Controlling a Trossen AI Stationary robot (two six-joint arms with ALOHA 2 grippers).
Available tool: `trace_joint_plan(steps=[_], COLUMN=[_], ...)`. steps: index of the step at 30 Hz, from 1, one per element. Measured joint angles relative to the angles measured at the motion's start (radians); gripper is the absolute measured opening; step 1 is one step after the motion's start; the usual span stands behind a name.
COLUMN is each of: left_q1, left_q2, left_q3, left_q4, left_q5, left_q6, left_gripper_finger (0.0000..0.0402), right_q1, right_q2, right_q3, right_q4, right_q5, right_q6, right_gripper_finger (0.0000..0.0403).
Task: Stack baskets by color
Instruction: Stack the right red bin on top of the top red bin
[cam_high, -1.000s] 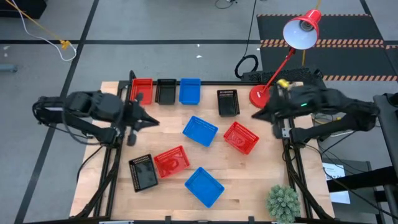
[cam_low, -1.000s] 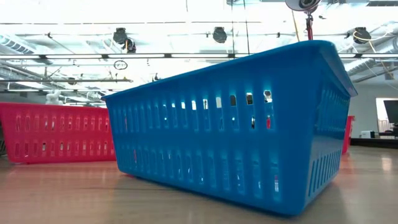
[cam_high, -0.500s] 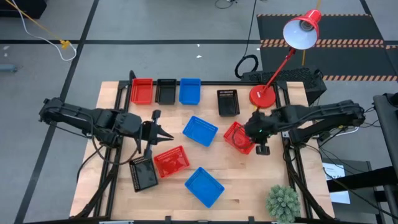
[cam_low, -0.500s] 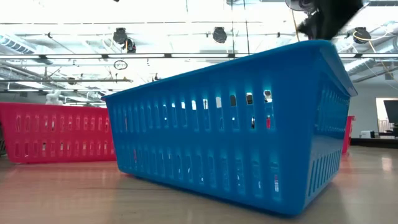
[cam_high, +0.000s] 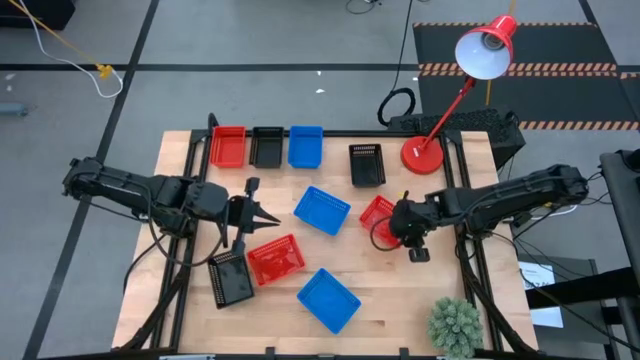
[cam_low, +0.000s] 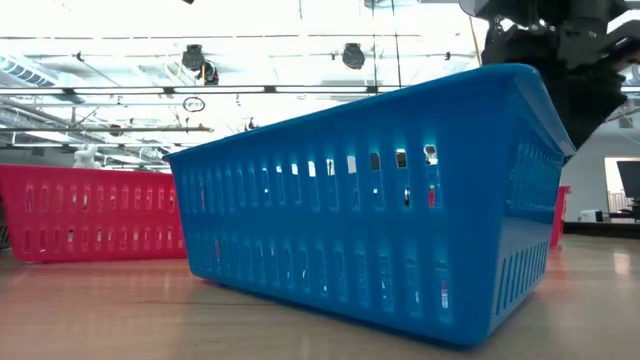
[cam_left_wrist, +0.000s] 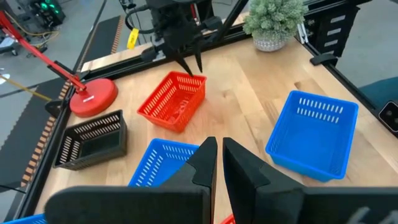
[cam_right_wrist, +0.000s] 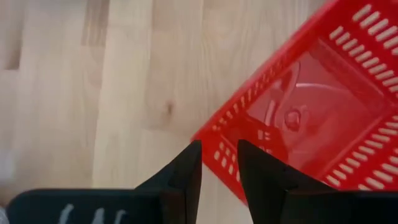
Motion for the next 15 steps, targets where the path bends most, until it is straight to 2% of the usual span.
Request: trace_joint_plan(steps=[6,11,15], left_q1=[0.0,0.0,0.0], left_q2=[0.0,0.0,0.0], left_q3=[0.0,0.0,0.0], left_q4=[0.0,0.001,0.003], left_q5=[0.0,0.0,0.0], left_q6=[0.0,-0.001,-0.002], left_gripper_finger=[0.0031,0.0031,0.0031], right_q1=[0.012,0.049,0.063], right_q2=[-0.006,0.044,0.088], right_q3=[0.001,0.001,0.001], right_q4=[-0.059,-0.049,-0.052], right_q5=[0.003,0.077,0.087], right_q6=[-0.029,-0.1,-0.16], right_gripper_finger=[0.0099,0.0099,0.0099])
